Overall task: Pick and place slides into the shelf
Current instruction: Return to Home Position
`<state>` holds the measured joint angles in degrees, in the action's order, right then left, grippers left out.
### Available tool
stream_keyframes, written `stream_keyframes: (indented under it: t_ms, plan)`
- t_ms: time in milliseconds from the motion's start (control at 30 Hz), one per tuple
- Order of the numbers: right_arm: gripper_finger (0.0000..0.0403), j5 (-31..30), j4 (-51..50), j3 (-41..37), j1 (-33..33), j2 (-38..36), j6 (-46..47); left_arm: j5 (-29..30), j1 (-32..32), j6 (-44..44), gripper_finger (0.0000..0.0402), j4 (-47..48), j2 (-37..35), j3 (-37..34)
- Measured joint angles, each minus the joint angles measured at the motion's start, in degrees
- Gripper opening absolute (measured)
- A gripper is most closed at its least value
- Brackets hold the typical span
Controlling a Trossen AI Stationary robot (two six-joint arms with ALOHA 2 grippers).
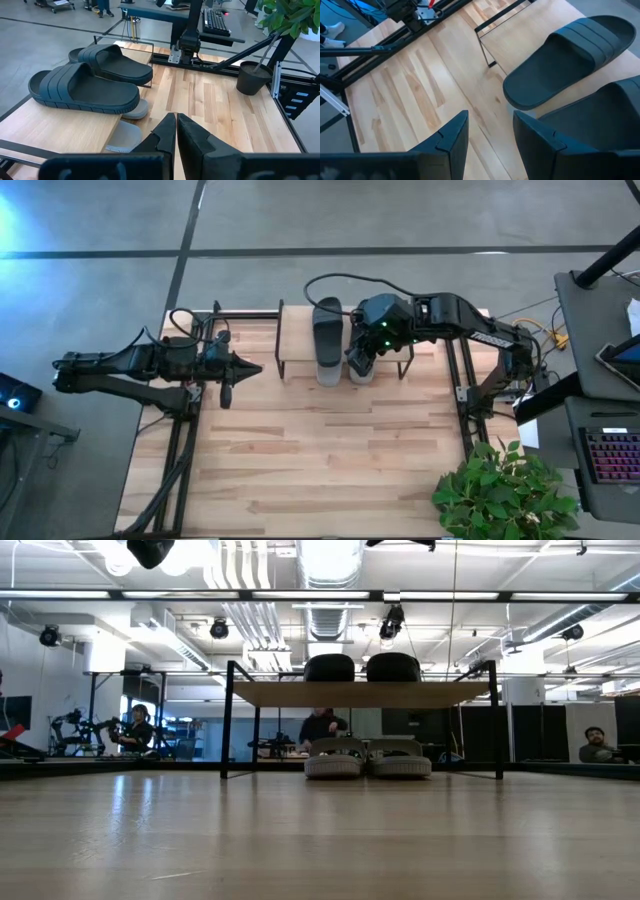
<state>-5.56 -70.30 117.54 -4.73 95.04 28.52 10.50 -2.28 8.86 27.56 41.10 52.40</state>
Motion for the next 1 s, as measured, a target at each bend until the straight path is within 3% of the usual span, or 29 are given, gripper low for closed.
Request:
stream_keyframes:
  t_ms: [500, 733, 833, 1000]
  plan:
    - [0.0146, 2.42, -1.48, 0.00, 0.88, 0.00, 2.06, -0.02, 0.02, 1.69, 0.0002, 0.43, 0.00, 0.00]
    - [0.0146, 2.53, -6.98, 0.00, 5.01, -0.04, 4.84, -0.46, 0.00, 2.89, 0.0002, 0.62, 0.08, -0.28]
    - [0.0146, 0.11, -6.96, -0.02, 8.46, -0.68, 5.84, -0.79, 0.00, 2.93, 0.0002, 0.47, 0.29, -0.28]
    - [0.0143, -10.66, -6.95, -0.02, 15.26, -3.90, 11.08, -0.92, 0.01, 3.02, 0.0002, 0.43, 0.90, -0.28]
